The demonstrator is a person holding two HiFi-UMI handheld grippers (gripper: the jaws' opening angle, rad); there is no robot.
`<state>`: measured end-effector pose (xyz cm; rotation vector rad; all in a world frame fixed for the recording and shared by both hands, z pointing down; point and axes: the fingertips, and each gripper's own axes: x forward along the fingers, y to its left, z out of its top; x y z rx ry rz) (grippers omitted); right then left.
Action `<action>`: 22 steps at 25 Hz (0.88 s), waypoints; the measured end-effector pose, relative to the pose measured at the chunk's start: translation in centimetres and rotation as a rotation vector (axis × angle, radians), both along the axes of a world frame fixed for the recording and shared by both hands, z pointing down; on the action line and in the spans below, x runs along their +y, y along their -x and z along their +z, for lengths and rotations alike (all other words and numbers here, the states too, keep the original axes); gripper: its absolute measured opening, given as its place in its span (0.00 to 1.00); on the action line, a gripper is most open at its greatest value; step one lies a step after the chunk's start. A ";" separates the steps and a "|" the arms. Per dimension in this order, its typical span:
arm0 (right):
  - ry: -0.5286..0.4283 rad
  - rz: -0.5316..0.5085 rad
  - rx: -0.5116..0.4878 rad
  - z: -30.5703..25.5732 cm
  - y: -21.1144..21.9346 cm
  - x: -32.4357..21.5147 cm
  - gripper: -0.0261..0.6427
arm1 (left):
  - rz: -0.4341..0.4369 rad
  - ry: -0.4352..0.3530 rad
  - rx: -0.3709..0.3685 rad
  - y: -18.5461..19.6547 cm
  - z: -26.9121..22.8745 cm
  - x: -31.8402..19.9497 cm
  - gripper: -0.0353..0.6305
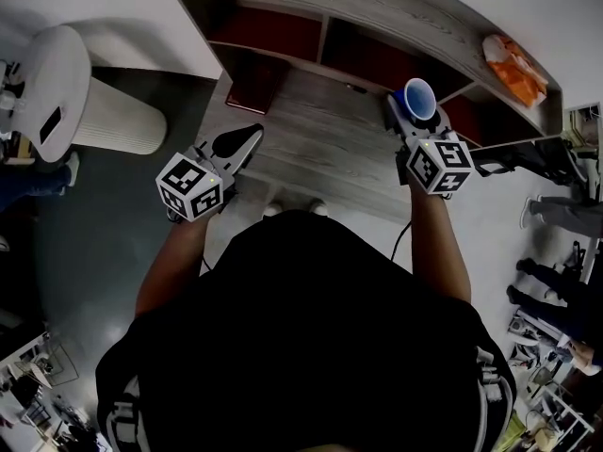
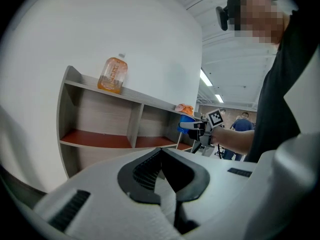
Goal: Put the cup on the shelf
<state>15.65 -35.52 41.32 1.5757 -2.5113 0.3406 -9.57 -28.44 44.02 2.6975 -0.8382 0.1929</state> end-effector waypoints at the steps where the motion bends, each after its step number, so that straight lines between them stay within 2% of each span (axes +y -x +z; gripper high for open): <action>1: -0.002 0.002 0.003 0.0 0.1 -0.3 0.42 | -0.003 0.004 0.000 0.4 0.1 -0.1 0.08; 13: 0.004 0.033 -0.005 1.8 1.2 -5.5 0.42 | 0.022 0.019 0.003 0.2 0.7 -1.2 0.08; 22: 0.078 0.045 0.047 5.6 2.0 -9.2 0.42 | 0.011 0.036 0.007 0.7 1.4 -2.2 0.08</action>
